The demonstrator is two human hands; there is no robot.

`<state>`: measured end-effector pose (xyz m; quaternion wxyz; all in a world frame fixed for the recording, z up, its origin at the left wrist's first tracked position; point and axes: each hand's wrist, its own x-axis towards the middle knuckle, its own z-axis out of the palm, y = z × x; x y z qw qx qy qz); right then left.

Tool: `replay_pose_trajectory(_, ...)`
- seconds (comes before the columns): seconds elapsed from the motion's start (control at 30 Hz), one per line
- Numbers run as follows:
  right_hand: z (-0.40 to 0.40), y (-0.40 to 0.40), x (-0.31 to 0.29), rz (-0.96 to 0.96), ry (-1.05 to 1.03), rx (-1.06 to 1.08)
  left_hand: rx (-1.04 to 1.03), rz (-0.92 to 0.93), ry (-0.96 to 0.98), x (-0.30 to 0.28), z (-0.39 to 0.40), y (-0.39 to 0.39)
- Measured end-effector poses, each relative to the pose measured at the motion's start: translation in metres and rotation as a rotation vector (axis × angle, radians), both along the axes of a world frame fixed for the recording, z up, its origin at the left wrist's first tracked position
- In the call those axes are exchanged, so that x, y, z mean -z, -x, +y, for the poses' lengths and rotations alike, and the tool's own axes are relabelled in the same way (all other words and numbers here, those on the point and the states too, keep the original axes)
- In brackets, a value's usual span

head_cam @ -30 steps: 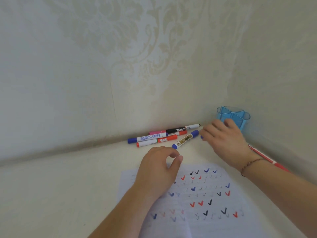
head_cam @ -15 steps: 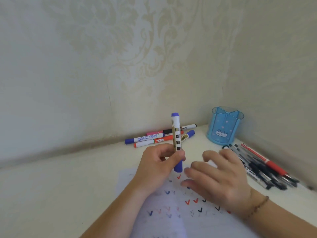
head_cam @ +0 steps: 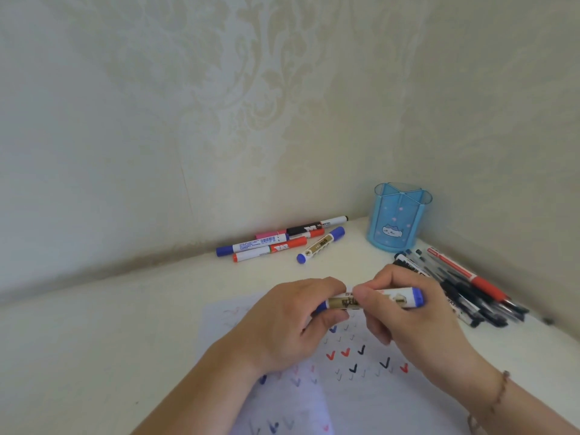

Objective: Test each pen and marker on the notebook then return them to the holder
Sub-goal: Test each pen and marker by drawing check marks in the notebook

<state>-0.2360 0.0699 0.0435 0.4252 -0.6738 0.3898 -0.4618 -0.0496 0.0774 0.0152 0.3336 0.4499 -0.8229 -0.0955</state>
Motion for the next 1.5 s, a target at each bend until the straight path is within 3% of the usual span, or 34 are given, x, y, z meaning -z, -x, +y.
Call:
replay_pose_trajectory(0.53, 0.002, 0.011, -0.006, -0.053, 0.045, -0.116, 0.088, 0.161, -0.055, -0.007, 0.003, -0.001)
replay_pose_trajectory(0.73, -0.012, 0.033, -0.019, -0.311, -0.087, -0.094, -0.012, 0.275, -0.104, -0.005, 0.005, -0.01)
replay_pose_trajectory(0.9, -0.01, 0.04, -0.021, -0.154, -0.187, -0.083, -0.04, 0.331, -0.099, 0.0, 0.003, -0.007)
replay_pose_trajectory(1.03, 0.014, 0.025, 0.007, -0.19, -0.212, -0.04, -0.076, 0.345, -0.101, 0.002, -0.002, -0.008)
replay_pose_trajectory(1.5, 0.027, 0.011, 0.03, 0.151, -0.053, 0.018, -0.132, 0.274, -0.134, 0.003, -0.006, -0.006)
